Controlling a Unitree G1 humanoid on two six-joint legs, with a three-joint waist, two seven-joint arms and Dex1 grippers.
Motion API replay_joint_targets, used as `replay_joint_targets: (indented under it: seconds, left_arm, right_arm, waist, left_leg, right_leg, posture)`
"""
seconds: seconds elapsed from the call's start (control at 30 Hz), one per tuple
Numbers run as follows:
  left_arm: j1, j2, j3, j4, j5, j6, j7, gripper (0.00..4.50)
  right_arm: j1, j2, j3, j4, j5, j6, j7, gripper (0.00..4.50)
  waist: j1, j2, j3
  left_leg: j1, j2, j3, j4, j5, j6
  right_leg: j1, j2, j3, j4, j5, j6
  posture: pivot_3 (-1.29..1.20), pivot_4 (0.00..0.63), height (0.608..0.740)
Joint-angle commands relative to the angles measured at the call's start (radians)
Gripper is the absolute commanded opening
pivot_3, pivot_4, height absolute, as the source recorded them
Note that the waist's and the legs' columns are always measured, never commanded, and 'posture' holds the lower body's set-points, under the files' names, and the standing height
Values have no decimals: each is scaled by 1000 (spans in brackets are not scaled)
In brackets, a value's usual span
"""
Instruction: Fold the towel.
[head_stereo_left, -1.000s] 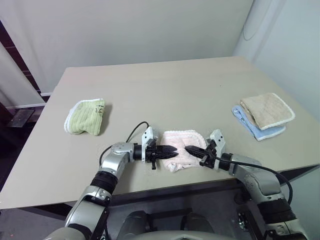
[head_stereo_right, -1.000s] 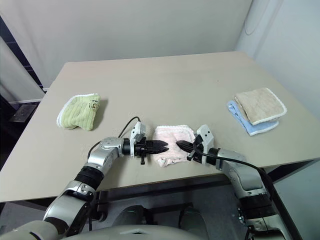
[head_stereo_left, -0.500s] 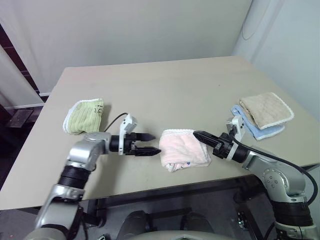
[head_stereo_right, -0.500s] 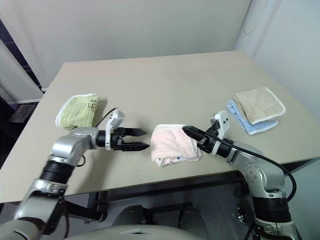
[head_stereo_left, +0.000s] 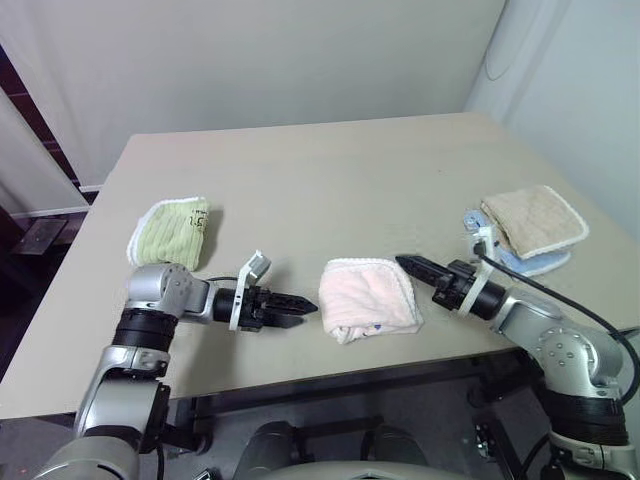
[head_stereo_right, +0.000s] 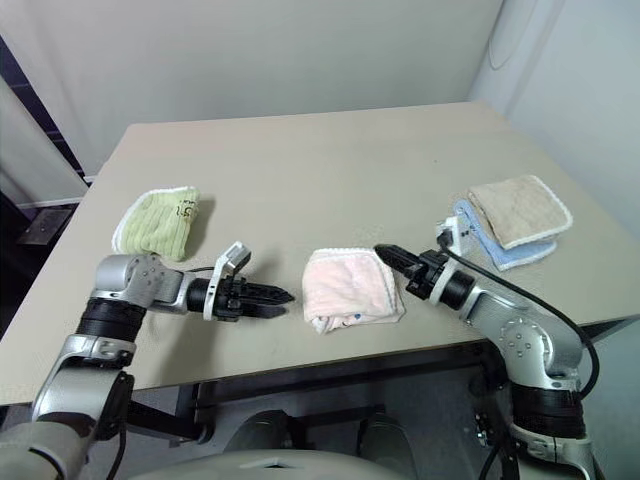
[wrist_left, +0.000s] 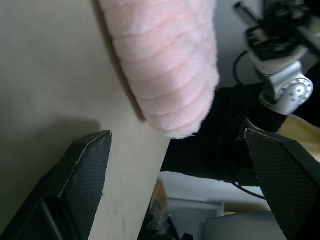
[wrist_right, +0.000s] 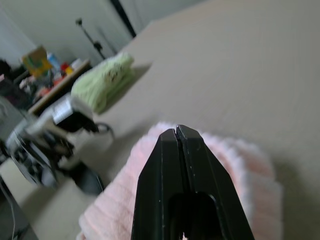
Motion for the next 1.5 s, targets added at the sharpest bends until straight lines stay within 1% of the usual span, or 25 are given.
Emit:
replay_joint_targets:
  seconds: [0.03, 0.1, 0.2, 0.33, 0.43, 0.47, 0.57, 0.63, 0.7, 0.73, 0.87, 1.0, 1.1, 1.13, 1.27, 1.3, 1.37, 1.4, 1.5]
  left_arm:
    - [-20, -58, 53, 58, -7, 44, 71, 4480]
    - [-31, -103, 76, 82, 1, 49, 121, 4480]
    - [-61, -174, 147, 162, -3, 50, 205, 4480]
    - [-74, -229, 170, 207, -48, 50, 249, 4480]
    - [-107, -260, 189, 257, -54, 50, 278, 4480]
    - [-118, -261, 177, 262, -66, 50, 269, 4480]
    - [-165, -229, 73, 316, -169, 50, 188, 4480]
    - [-182, -230, 35, 329, -155, 50, 212, 4480]
    - [-172, -230, 1, 283, -147, 50, 199, 4480]
    - [-177, -236, -8, 294, -145, 50, 198, 4480]
    - [-187, -305, 0, 335, -74, 3, 239, 4480]
    - [-210, -358, 50, 398, -18, -59, 305, 4480]
    - [-213, -372, 61, 399, -2, -79, 301, 4480]
    - [-214, -374, 60, 395, -1, -78, 294, 4480]
    - [-222, -398, 60, 382, 2, -105, 264, 4480]
    - [-230, -410, 69, 395, 10, -124, 274, 4305]
    - [-235, -422, 65, 393, 17, -135, 264, 3886]
    - [-235, -424, 56, 385, 17, -137, 249, 3551]
    - [-238, -429, 61, 387, 28, -139, 250, 2431]
  right_arm:
    - [25, -46, -25, -76, 26, 0, 21, 0]
    - [54, -78, -22, -106, 15, -4, 29, 0]
    - [93, -130, -27, -150, 17, 12, 36, 0]
    - [138, -178, -52, -185, 36, 24, 44, 0]
    - [154, -193, -60, -190, 37, 22, 42, 0]
    - [157, -194, -61, -191, 35, 22, 40, 0]
    - [175, -205, -55, -208, -1, -15, 53, 0]
    - [187, -212, -46, -216, -21, -37, 61, 0]
    - [192, -216, -42, -215, -30, -47, 63, 0]
    - [194, -216, -42, -214, -33, -50, 64, 0]
    - [204, -216, -49, -217, -45, -60, 61, 0]
    - [212, -211, -54, -224, -42, -53, 51, 0]
    - [222, -204, -60, -219, -43, -49, 36, 0]
    - [223, -203, -60, -218, -41, -49, 32, 0]
    - [221, -193, -63, -214, -35, -51, 11, 0]
    - [222, -191, -64, -214, -34, -52, 8, 0]
    - [228, -189, -69, -219, -29, -56, 5, 0]
    - [231, -189, -74, -224, -26, -57, 4, 0]
    - [235, -192, -80, -233, -27, -62, 0, 0]
  waist:
    - [3, 1, -1]
    - [6, 1, -1]
    - [12, 3, -2]
    - [31, 2, -2]
    - [36, 3, -2]
    - [37, 3, -2]
    - [36, 3, -2]
    - [35, 3, -2]
    - [29, 3, -2]
    - [29, 3, -2]
    - [39, 3, -3]
    - [63, 6, -5]
    - [67, 6, -5]
    - [67, 6, -5]
    - [64, 7, -5]
    - [64, 7, -5]
    - [63, 7, -5]
    - [62, 7, -5]
    - [55, 7, -4]
  left_leg:
    - [0, 0, 0, 0, 0, 0]
    - [1, 0, 0, 0, 0, 0]
    - [5, -1, 0, 0, -1, 0]
    - [10, -3, 0, 0, -1, -1]
    - [10, -4, 0, 0, -1, -1]
    - [10, -4, 0, 0, -1, -1]
    - [8, -7, 0, -2, -2, 0]
    - [7, -7, 0, -2, -2, 1]
    - [5, -7, 0, -3, -3, 3]
    - [4, -7, 0, -3, -4, 4]
    - [-4, -7, 0, -2, -3, 4]
    - [-4, -10, 0, -1, -3, 7]
    - [-3, -11, 0, -1, -4, 9]
    - [-3, -12, 0, -1, -4, 9]
    - [-5, -18, 0, -2, -4, 9]
    - [-6, -18, 0, -3, -4, 9]
    - [-7, -20, 0, -3, -4, 9]
    - [-8, -22, 0, -3, -4, 9]
    - [-9, -23, 1, -3, -4, 10]
  right_leg:
    - [0, 0, 0, 0, 0, 0]
    - [0, -1, 0, 0, 0, 0]
    - [2, -3, 0, -2, -1, -2]
    - [8, -9, 0, -4, 1, 1]
    - [9, -12, -3, -5, 2, 1]
    - [10, -12, -3, -6, 2, 1]
    - [10, -14, -4, -8, 2, 2]
    - [10, -14, -5, -11, 2, 2]
    - [8, -14, -5, -13, 2, 2]
    - [7, -14, -5, -14, 2, 2]
    - [1, -14, -6, -14, 2, 2]
    - [3, -16, -6, -16, 3, 3]
    - [8, -18, -7, -21, 7, 3]
    - [9, -20, -7, -22, 8, 4]
    - [11, -26, -8, -29, 18, 19]
    - [12, -26, -9, -34, 21, 20]
    - [13, -28, -10, -37, 24, 22]
    - [13, -31, -10, -38, 25, 23]
    - [13, -32, -11, -40, 25, 26]
  posture:
    - [0, 0, 720]
    - [0, 0, 720]
    - [0, 0, 720]
    - [0, 0, 720]
    - [0, 0, 720]
    - [0, 0, 720]
    - [0, 0, 720]
    - [0, 0, 720]
    - [0, 0, 720]
    - [0, 0, 720]
    - [0, 0, 720]
    - [0, 0, 720]
    - [0, 0, 720]
    - [0, 0, 720]
    - [0, 0, 720]
    - [0, 0, 720]
    - [0, 0, 720]
    - [0, 0, 720]
    - [0, 0, 720]
